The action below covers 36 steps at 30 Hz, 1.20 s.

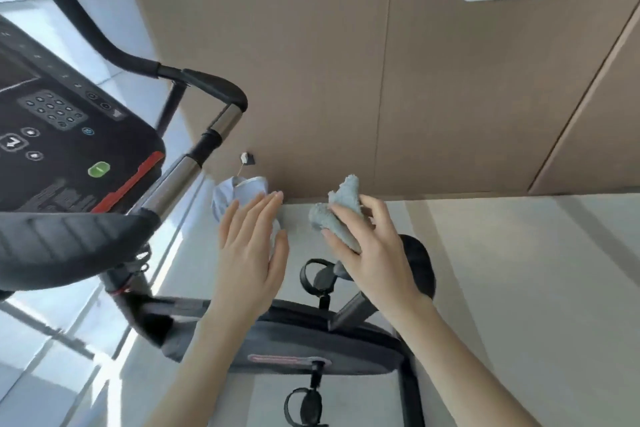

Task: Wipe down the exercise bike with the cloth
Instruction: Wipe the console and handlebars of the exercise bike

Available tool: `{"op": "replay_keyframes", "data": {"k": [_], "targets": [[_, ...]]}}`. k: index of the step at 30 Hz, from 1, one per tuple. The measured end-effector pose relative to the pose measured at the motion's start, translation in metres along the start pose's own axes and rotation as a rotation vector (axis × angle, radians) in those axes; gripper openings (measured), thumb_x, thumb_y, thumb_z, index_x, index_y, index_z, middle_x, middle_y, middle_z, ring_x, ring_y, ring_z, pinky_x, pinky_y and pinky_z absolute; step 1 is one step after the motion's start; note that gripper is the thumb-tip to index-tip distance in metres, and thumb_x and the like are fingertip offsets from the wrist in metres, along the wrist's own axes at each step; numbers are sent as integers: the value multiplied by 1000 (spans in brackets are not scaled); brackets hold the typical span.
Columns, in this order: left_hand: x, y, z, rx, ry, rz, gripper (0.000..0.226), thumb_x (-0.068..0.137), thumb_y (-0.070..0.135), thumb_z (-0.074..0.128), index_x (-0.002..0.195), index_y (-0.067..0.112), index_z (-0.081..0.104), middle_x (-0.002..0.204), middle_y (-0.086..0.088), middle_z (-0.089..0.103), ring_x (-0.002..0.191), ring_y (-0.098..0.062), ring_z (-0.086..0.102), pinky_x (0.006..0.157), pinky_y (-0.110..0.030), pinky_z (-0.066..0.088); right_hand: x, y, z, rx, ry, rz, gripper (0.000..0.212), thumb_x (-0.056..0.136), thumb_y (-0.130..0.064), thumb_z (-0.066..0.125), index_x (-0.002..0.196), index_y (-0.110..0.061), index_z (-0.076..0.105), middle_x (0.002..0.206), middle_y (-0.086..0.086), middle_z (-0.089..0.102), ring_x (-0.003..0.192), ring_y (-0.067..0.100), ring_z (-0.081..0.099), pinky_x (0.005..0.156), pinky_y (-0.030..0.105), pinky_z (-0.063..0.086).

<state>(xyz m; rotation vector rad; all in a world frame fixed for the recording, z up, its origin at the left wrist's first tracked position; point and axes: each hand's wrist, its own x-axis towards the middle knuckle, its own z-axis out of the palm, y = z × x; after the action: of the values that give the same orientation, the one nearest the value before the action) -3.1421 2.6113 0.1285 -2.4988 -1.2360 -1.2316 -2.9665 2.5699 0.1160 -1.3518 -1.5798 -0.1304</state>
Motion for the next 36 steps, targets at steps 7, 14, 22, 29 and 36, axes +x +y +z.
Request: {"op": "replay_keyframes", "data": {"k": [7, 14, 22, 29, 36], "targets": [[17, 96, 95, 36, -161, 162, 45, 94, 26, 40, 129, 0, 53, 127, -12, 59, 122, -27, 52, 109, -47, 31, -18, 86, -107, -309, 122, 44, 28, 81, -20, 71, 106, -8, 68, 105, 12, 59, 85, 29, 61, 60, 40, 56], [28, 219, 175, 72, -210, 133, 47, 93, 28, 39, 126, -1, 56, 126, -14, 60, 117, -28, 56, 108, -48, 34, -38, 182, -218, -414, 105, 55, 25, 80, -18, 73, 101, -7, 68, 103, 13, 60, 83, 30, 61, 56, 37, 55], [52, 335, 256, 74, -211, 73, 49, 94, 30, 37, 127, 0, 56, 127, -14, 60, 119, -28, 56, 107, -48, 36, -36, 284, -318, -426, 84, 57, 23, 82, -23, 67, 98, -6, 67, 101, 12, 59, 84, 29, 60, 56, 36, 54], [82, 368, 302, 111, -252, 6, 51, 94, 33, 35, 126, 0, 57, 127, -13, 61, 114, -29, 59, 105, -45, 38, -19, 347, -339, -382, 62, 79, 22, 81, -19, 73, 99, -8, 66, 103, 9, 58, 86, 27, 59, 55, 35, 53], [124, 356, 367, 101, -264, -70, 52, 94, 34, 35, 128, 1, 55, 129, -12, 60, 116, -27, 58, 106, -43, 36, 31, 412, -305, -336, 48, 38, 24, 81, -21, 73, 100, -9, 66, 102, 8, 59, 84, 26, 60, 54, 29, 52]]}}
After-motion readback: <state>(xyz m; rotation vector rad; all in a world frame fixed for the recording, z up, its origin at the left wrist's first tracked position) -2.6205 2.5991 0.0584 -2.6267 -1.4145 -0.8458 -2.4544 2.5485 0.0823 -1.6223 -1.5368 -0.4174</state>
